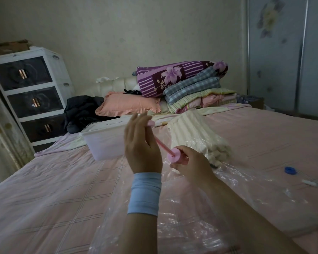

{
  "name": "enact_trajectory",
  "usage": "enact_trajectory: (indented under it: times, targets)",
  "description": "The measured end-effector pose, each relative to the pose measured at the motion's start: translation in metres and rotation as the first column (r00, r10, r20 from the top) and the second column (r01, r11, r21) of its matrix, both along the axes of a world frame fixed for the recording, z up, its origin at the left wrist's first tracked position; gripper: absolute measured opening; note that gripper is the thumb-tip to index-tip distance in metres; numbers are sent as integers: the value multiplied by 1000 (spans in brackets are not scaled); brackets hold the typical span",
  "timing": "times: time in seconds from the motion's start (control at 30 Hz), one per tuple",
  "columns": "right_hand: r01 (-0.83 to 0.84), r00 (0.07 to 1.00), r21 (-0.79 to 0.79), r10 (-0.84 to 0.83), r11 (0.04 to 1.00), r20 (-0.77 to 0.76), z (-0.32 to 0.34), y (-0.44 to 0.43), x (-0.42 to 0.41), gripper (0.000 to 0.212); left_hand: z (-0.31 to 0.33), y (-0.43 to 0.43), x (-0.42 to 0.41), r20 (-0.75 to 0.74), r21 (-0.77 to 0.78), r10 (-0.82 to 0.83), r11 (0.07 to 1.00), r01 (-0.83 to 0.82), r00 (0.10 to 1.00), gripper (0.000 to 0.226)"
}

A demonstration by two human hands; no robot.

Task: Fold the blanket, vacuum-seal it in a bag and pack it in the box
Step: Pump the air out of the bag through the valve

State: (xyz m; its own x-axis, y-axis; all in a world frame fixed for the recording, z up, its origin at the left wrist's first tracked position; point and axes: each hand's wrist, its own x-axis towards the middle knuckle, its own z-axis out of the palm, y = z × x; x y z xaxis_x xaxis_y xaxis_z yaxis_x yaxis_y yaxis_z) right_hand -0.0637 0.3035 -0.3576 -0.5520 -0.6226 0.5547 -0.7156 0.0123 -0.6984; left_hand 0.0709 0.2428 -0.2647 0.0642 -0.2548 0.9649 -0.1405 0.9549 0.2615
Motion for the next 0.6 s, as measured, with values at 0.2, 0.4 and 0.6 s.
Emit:
enact_trajectory:
  times: [0.2, 0.4, 0.6]
  targets:
    - [17, 999, 32, -15, 999, -38, 2, 0, 3, 41, -46, -7, -6, 562, 315, -248, 946, 73, 789, 18]
    - [5, 1000, -14, -4, 1000, 29, 3, 3, -2, 47, 7, -2, 10, 171, -31, -69, 997, 75, 983, 18]
    - [3, 1000, 0, -3, 1000, -12, -4, 0, 2, 51, -20, 2, -4, 54, -21, 78, 997, -77, 996, 19]
